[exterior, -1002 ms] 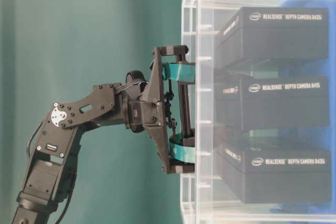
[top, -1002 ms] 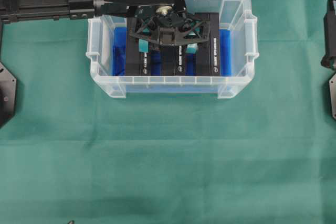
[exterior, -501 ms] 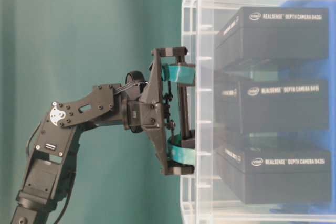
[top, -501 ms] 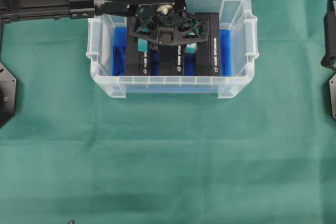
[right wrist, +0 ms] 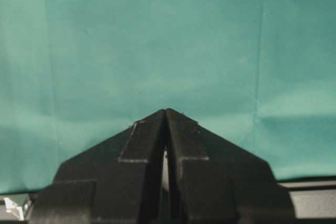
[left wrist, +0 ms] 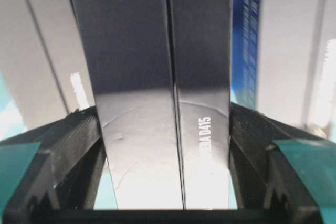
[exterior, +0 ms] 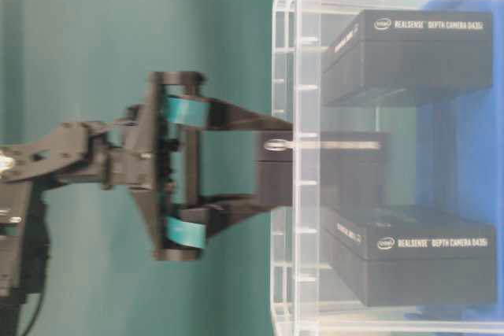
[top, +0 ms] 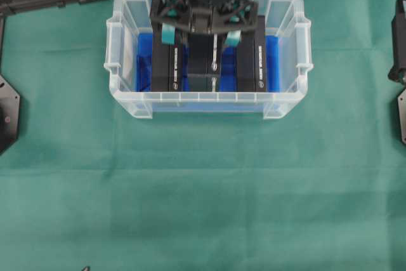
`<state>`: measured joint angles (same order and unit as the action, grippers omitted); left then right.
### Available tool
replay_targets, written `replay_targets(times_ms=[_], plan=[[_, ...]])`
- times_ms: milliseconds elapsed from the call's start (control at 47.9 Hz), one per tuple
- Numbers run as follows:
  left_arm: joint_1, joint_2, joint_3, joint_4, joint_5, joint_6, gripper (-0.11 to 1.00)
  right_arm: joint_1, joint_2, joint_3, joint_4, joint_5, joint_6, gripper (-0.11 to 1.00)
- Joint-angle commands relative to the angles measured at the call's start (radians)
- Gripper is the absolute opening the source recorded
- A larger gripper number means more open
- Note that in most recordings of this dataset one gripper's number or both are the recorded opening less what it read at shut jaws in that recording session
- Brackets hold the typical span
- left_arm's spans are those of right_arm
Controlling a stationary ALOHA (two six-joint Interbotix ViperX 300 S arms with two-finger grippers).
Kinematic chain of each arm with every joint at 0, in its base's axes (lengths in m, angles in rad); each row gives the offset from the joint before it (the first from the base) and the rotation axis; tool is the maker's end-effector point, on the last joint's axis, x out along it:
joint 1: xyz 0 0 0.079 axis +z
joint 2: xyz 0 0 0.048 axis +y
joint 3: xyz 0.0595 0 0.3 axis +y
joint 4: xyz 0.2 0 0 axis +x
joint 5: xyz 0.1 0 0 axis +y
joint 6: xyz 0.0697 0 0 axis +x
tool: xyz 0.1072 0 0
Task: Take the box out of the case with the left arm.
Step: 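Close the left gripper on the middle box and lift it, then pull the middle box up and out toward the front of the case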
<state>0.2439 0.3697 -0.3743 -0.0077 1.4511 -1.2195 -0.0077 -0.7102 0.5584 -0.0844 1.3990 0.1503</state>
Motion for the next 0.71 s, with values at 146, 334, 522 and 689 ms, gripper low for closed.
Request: replay_targets(times_ms=[146, 334, 522, 689], plan=[[0.005, -0.023, -0.167, 0.005, 0.083, -0.002, 0.6, 0.0, -0.002, -0.02, -0.002, 0.0, 0.002, 0.03], [0.005, -0.02, -0.256, 0.009, 0.153, -0.002, 0.6, 0.0, -0.003, -0.02, -0.002, 0.0, 0.002, 0.03], [0.005, -0.02, -0.316, 0.021, 0.215, -0.003, 0.6, 0.0, -0.003, -0.02, -0.003, 0.0, 0.002, 0.03], [0.003, -0.02, -0.325, 0.021, 0.219, -0.003, 0.6, -0.002, -0.003, -0.02, -0.006, 0.0, 0.002, 0.03]])
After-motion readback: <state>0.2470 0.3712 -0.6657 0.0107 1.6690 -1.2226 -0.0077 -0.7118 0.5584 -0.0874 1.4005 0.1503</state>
